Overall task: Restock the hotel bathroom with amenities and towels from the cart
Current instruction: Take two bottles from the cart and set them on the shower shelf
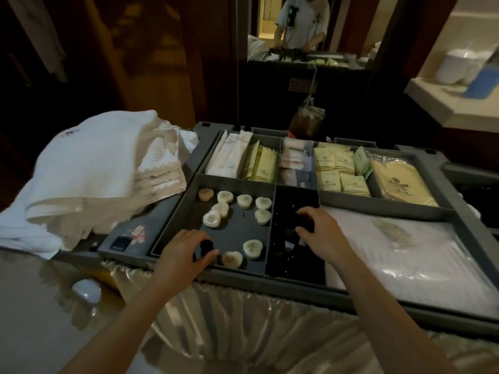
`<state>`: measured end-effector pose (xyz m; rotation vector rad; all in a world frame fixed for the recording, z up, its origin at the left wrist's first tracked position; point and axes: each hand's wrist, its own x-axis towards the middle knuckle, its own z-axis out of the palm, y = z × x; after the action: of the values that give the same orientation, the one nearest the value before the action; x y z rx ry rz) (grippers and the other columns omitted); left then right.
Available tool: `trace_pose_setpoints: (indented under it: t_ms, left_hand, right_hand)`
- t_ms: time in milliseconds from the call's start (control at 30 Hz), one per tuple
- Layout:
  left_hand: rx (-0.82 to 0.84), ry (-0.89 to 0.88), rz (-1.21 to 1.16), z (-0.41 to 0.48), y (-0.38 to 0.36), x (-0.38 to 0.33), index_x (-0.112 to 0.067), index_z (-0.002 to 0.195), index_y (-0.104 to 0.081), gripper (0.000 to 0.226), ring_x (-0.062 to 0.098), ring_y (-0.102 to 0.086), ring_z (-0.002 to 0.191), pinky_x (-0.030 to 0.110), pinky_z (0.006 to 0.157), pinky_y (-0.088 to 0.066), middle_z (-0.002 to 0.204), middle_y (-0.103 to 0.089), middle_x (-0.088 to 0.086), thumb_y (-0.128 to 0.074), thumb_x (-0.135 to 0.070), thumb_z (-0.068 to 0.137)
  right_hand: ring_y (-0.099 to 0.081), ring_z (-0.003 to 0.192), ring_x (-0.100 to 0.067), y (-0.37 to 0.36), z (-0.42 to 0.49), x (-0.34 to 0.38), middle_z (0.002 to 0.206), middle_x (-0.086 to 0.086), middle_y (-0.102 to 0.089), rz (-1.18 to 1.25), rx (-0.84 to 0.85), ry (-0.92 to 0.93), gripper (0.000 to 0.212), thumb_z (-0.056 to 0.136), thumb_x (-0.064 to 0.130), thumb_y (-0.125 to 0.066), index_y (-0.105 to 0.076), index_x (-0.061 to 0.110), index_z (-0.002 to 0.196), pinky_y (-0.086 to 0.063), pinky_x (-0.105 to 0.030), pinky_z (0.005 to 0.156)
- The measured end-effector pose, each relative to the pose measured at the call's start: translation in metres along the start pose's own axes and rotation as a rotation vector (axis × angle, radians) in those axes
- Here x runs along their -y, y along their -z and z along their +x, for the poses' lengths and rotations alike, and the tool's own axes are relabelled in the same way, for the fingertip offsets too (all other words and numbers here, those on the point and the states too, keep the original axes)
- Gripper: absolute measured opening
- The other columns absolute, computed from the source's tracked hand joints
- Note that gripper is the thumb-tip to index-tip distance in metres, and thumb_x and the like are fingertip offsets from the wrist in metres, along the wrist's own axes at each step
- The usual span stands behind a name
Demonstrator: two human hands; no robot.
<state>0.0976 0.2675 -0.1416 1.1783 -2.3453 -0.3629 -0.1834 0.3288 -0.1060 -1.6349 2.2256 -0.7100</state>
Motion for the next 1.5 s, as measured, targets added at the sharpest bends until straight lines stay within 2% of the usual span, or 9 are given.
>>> trace_pose_setpoints:
  t_ms: [133,233,600,700,767,933,1033,1167,1500]
  left_hand:
    - [-0.005,-0.015,-0.001,0.001,0.0,0.002,-0.018,0.083,-0.062,0.017,0.004,-0.045,0.075,0.008,0.061,-0.031,0.078,-0.06,-0.007,-0.073,-0.03,0.077]
    - [-0.002,-0.007,-0.017,0.001,-0.001,0.004,-0.017,0.084,-0.062,0.018,0.005,-0.045,0.075,0.008,0.062,-0.032,0.079,-0.06,-0.006,-0.073,-0.03,0.077]
    - [0.038,0.021,-0.101,0.003,0.002,0.004,-0.018,0.093,-0.067,0.021,0.004,-0.048,0.084,0.009,0.071,-0.036,0.091,-0.064,-0.005,-0.072,-0.032,0.078]
    - [0.039,0.044,-0.195,0.011,0.011,-0.001,-0.024,0.092,-0.065,0.019,0.002,-0.053,0.085,0.027,0.085,-0.047,0.09,-0.059,-0.014,-0.071,-0.035,0.078]
    - [0.012,0.036,-0.176,0.019,0.022,-0.009,-0.026,0.09,-0.066,0.018,0.002,-0.055,0.087,0.035,0.093,-0.043,0.091,-0.059,-0.017,-0.07,-0.039,0.078]
    - [-0.022,0.029,-0.374,0.038,0.067,-0.029,-0.021,0.091,-0.066,0.012,-0.001,-0.057,0.082,0.008,0.071,-0.042,0.088,-0.063,-0.009,-0.07,-0.024,0.081]
    - [-0.012,0.003,-0.354,0.04,0.098,-0.029,-0.023,0.097,-0.065,0.015,-0.001,-0.058,0.082,0.011,0.07,-0.045,0.086,-0.061,-0.015,-0.067,-0.028,0.083]
    - [-0.017,-0.012,-0.334,0.031,0.136,-0.023,-0.032,0.09,-0.061,0.007,-0.002,-0.059,0.081,0.017,0.071,-0.049,0.085,-0.063,-0.017,-0.065,-0.031,0.083]
    - [-0.161,0.134,-0.131,-0.023,0.215,0.02,-0.033,0.088,-0.062,0.009,-0.013,-0.055,0.085,0.003,0.074,-0.043,0.081,-0.059,-0.026,-0.067,-0.028,0.081]
  right_hand:
    - [-0.052,0.115,-0.029,-0.001,0.016,0.007,0.126,-0.01,-0.055,-0.163,0.144,0.007,0.048,0.086,0.023,-0.062,-0.045,0.021,0.131,-0.046,-0.041,0.092]
    - [-0.054,0.111,-0.03,-0.003,0.025,0.012,0.124,-0.011,-0.055,-0.195,0.175,-0.003,0.046,0.086,0.021,-0.062,-0.044,0.02,0.129,-0.048,-0.04,0.089]
    - [-0.061,0.098,-0.026,0.013,0.015,0.023,0.105,-0.006,-0.067,-0.198,-0.052,0.05,0.023,0.086,0.025,-0.064,-0.061,0.019,0.107,-0.048,-0.034,0.074]
    - [-0.062,0.089,-0.021,0.028,0.008,0.039,0.095,-0.001,-0.067,-0.119,-0.097,0.081,0.019,0.084,0.03,-0.066,-0.061,0.022,0.101,-0.048,-0.032,0.071]
    - [-0.059,0.083,-0.016,0.037,0.002,0.054,0.089,0.003,-0.063,-0.079,-0.113,0.119,0.018,0.085,0.032,-0.066,-0.061,0.023,0.1,-0.045,-0.029,0.068]
    - [-0.054,0.073,-0.004,0.054,-0.011,0.099,0.08,0.011,-0.057,0.05,-0.111,0.216,0.01,0.087,0.03,-0.063,-0.057,0.025,0.093,-0.038,-0.016,0.062]
    - [-0.058,0.08,-0.006,0.061,-0.018,0.13,0.087,0.007,-0.063,0.11,-0.128,0.284,0.013,0.087,0.027,-0.062,-0.062,0.02,0.098,-0.046,-0.022,0.071]
    - [-0.057,0.085,-0.001,0.063,-0.023,0.169,0.088,0.012,-0.061,0.145,-0.103,0.416,0.008,0.089,0.025,-0.06,-0.06,0.022,0.096,-0.045,-0.016,0.071]
    - [-0.06,0.078,-0.001,0.022,-0.002,0.246,0.092,0.014,-0.063,0.261,0.184,0.64,0.012,0.089,0.023,-0.061,-0.059,0.031,0.098,-0.051,-0.018,0.07]
